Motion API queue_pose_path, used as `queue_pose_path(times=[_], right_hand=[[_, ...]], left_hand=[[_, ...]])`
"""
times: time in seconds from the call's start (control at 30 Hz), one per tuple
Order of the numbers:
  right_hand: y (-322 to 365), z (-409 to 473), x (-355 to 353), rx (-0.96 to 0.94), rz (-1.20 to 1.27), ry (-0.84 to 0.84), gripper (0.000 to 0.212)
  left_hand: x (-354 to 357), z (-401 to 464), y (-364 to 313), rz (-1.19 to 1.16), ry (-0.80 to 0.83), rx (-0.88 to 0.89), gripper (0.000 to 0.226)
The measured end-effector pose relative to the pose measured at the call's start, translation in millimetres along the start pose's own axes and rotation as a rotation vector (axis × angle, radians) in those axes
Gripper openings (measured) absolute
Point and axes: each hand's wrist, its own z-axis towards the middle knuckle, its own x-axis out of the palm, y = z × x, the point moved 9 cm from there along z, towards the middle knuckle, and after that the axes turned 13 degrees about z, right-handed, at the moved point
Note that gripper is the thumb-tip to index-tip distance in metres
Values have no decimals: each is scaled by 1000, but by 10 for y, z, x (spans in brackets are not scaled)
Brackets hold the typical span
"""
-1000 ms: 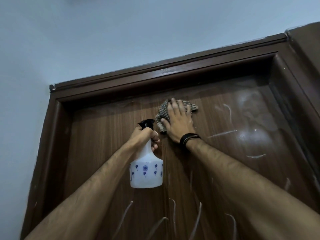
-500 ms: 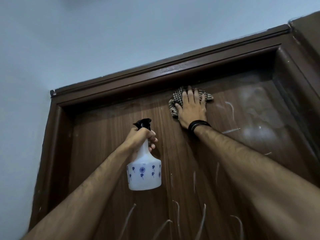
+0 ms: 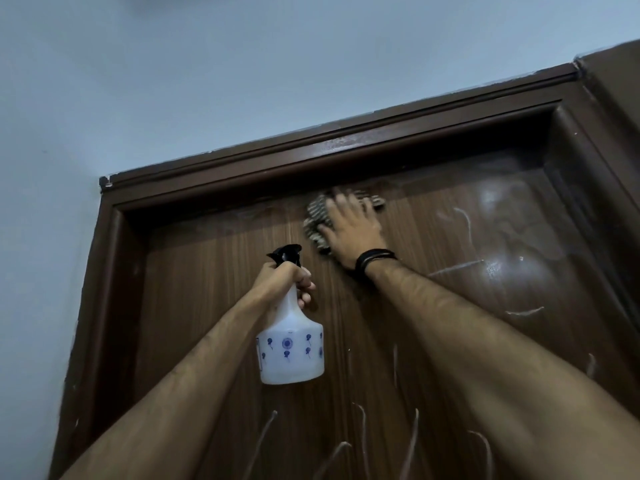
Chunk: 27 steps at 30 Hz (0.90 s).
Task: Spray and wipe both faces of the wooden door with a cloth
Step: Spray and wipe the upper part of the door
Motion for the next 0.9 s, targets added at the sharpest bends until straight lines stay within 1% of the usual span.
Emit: queue_pose_path(times=[0.07, 0.13, 0.2, 0.33, 0.4, 0.47, 0.53, 0.6, 0.7, 0.77, 0.9], right_hand=[[-423, -70, -219, 128, -4, -75, 61], [-652, -238, -340, 172, 8, -114, 60], [-669, -495, -323, 166, 36, -99, 61], [-506, -1166, -126, 62, 12, -23, 62], [-558, -1354, -118, 61, 19, 3, 60], [-743, -1455, -214, 163, 18, -32, 57], [-1000, -1497, -381, 303, 17, -99, 57], [-1258, -1451, -536, 382, -11, -116, 59], [-1573, -1245, -764, 392, -31, -89, 59], [-1676, -1204, -820, 354, -28, -76, 58], [-1697, -1693, -773, 298, 1, -99, 60]], left_hand=[[74, 14, -34, 0, 40, 10, 18], [134, 9, -54, -3, 72, 18, 19], [222, -18, -34, -15, 88, 14, 20], [486, -124, 43, -14, 109, -8, 18], [645, -175, 71, -19, 127, -17, 18], [826, -236, 61, -18, 156, -21, 18], [1005, -282, -10, 3, 194, -6, 18], [1154, -298, -136, 35, 227, 25, 15], [1351, -266, -352, 64, 245, 55, 10], [1492, -256, -443, 95, 261, 45, 6], [1752, -242, -491, 158, 267, 34, 5]])
